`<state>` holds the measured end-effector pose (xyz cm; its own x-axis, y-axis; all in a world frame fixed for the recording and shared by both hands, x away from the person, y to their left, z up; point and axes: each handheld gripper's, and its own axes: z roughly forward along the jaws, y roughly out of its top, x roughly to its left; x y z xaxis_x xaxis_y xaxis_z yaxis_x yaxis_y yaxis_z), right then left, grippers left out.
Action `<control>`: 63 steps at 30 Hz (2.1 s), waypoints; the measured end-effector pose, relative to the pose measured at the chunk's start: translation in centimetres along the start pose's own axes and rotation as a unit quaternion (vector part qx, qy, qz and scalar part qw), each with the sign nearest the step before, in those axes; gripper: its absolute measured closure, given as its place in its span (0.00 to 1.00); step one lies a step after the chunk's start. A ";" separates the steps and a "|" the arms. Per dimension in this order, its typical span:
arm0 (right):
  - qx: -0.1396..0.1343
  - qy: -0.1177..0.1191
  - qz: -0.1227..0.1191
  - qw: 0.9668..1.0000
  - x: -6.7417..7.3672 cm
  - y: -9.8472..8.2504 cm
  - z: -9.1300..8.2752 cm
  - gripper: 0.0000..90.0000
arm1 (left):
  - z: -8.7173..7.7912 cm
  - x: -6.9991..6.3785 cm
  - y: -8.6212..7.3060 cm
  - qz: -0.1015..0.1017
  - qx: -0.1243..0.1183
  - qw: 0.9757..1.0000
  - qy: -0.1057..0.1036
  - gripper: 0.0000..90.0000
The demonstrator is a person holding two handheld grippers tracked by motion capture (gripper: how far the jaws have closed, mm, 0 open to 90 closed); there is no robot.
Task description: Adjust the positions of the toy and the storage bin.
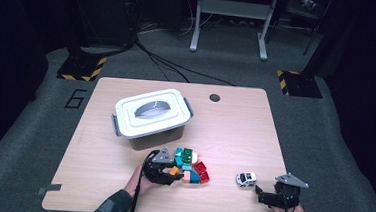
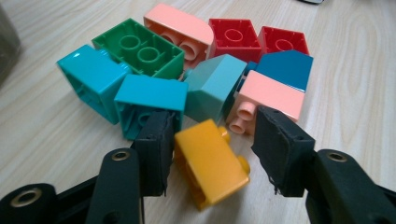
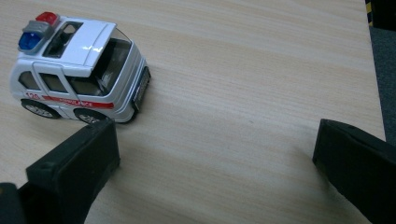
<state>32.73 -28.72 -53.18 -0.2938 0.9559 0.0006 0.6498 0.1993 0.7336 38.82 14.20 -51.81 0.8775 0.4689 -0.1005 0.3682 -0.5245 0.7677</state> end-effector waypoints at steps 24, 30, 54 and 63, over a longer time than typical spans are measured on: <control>0.002 -0.003 0.007 1.000 0.1 -0.1 -0.1 0.01 | -0.3 -1.5 -0.6 -0.026 -0.004 0.999 0.031 0.74; -0.001 -0.005 0.006 1.000 0.0 -0.1 -0.1 0.01 | 0.8 -2.1 0.1 -0.013 -0.007 1.000 0.026 0.74; -0.001 -0.004 0.004 1.000 0.0 -0.1 -0.1 0.01 | 1.0 1.0 1.1 0.017 0.005 1.000 0.009 0.05; -0.001 -0.003 0.004 1.000 0.0 -0.1 -0.1 0.01 | 3.1 0.1 2.4 0.021 -0.003 1.000 -0.013 0.11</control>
<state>32.59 -28.77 -53.16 -0.2847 0.9586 0.0021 0.6502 0.1915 0.7352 40.72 10.73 -51.95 0.9000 0.4277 -0.0837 0.3286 -0.5397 0.7751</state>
